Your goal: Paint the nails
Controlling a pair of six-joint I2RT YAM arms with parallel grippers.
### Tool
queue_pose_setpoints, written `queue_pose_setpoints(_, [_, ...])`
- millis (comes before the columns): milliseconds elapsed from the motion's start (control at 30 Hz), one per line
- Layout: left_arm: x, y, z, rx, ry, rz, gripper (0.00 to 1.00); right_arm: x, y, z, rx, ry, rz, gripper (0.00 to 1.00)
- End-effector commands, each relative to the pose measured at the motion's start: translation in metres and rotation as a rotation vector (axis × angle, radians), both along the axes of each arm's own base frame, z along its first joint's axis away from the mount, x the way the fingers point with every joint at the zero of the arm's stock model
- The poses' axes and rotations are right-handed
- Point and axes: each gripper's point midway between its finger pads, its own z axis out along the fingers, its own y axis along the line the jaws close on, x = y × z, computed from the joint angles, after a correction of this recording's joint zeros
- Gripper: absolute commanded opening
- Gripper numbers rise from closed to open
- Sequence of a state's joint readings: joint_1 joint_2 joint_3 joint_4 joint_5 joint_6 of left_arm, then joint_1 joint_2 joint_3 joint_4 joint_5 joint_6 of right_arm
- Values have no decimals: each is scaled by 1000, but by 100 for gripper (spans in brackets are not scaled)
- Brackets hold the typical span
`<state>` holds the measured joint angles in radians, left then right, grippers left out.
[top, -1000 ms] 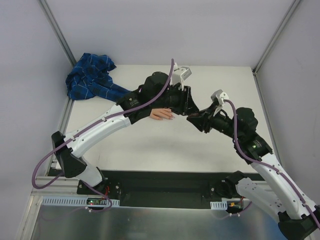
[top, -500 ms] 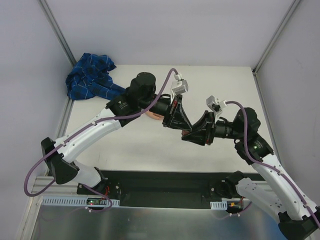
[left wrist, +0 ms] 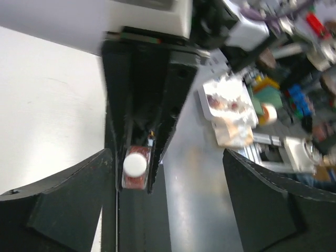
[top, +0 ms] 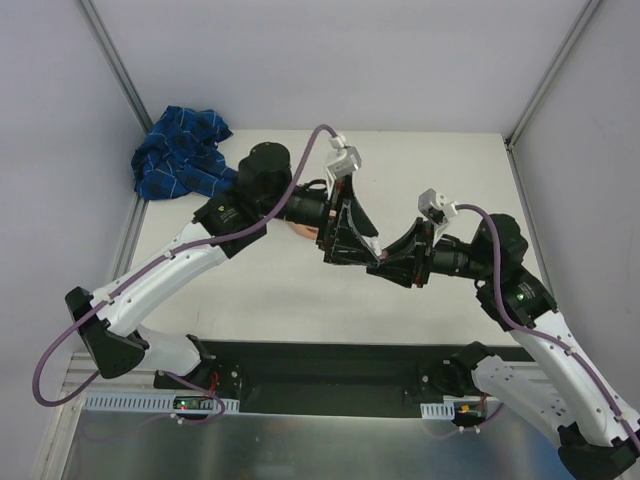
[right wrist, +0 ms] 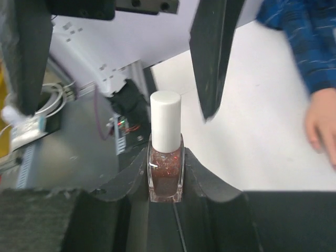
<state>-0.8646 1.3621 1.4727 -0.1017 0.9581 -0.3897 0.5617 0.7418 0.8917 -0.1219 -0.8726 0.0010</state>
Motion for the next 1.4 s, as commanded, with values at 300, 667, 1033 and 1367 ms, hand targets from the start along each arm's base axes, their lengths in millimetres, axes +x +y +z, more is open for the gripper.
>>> queue_pose_setpoints(300, [72, 8, 18, -8, 174, 490, 76, 55, -31, 31, -30, -199, -400, 0])
queue_pose_setpoints(667, [25, -11, 31, -142, 32, 34, 47, 9, -8, 48, 60, -208, -101, 0])
queue_pose_setpoints(1033, [2, -1, 38, -229, 13, -97, 45, 8, -1, 63, 130, -204, -63, 0])
queue_pose_setpoints(1367, [26, -5, 34, -187, -2, 166, 0, 42, -5, 58, 103, -202, -241, 0])
